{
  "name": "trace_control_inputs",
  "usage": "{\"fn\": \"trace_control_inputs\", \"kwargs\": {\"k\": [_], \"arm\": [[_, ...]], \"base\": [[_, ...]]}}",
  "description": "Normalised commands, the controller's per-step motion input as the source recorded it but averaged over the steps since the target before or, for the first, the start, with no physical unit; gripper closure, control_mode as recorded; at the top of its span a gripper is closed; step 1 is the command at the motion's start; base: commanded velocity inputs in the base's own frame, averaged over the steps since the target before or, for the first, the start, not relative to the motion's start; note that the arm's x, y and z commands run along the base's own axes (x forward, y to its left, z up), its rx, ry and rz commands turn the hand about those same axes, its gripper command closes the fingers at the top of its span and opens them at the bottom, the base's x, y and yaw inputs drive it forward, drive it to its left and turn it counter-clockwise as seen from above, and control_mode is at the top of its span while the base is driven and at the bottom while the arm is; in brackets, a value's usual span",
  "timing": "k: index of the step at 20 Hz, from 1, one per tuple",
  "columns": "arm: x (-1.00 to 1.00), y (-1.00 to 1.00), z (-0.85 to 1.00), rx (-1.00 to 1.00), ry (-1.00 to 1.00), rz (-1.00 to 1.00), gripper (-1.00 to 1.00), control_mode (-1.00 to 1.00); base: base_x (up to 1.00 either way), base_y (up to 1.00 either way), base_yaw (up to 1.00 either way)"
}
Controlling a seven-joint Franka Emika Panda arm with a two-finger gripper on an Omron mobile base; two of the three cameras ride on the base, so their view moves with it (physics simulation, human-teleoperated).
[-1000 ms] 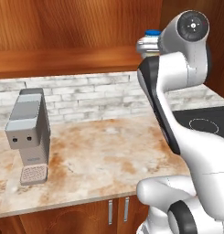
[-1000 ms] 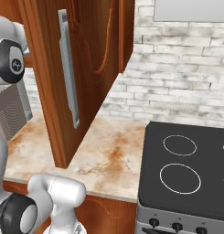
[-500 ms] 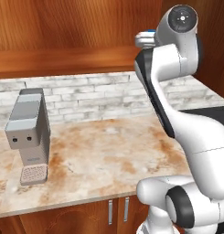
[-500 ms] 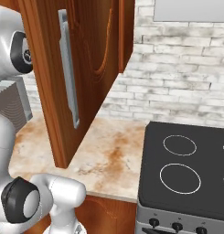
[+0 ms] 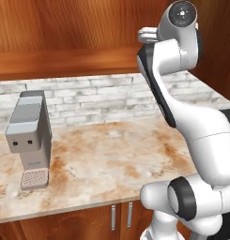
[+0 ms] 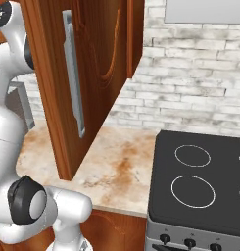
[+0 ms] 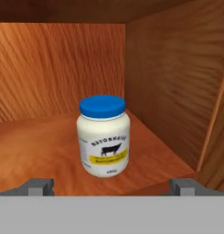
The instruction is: Take 2 condiments from the cabinet and move them on the counter near the stove.Make sure the condiments are lined up with each other, next to each other.
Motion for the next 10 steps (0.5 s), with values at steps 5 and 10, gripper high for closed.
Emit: {"fn": "trace_control_inputs", "kwargs": {"k": [5, 10], "arm": [[0.33, -0.12, 0.01, 0.01, 0.00, -0.02, -1.00, -1.00], [0.30, -0.13, 0.05, 0.00, 0.00, -0.02, -1.00, -1.00]], "base": [[0.00, 0.00, 0.00], [0.00, 0.00, 0.00]]}}
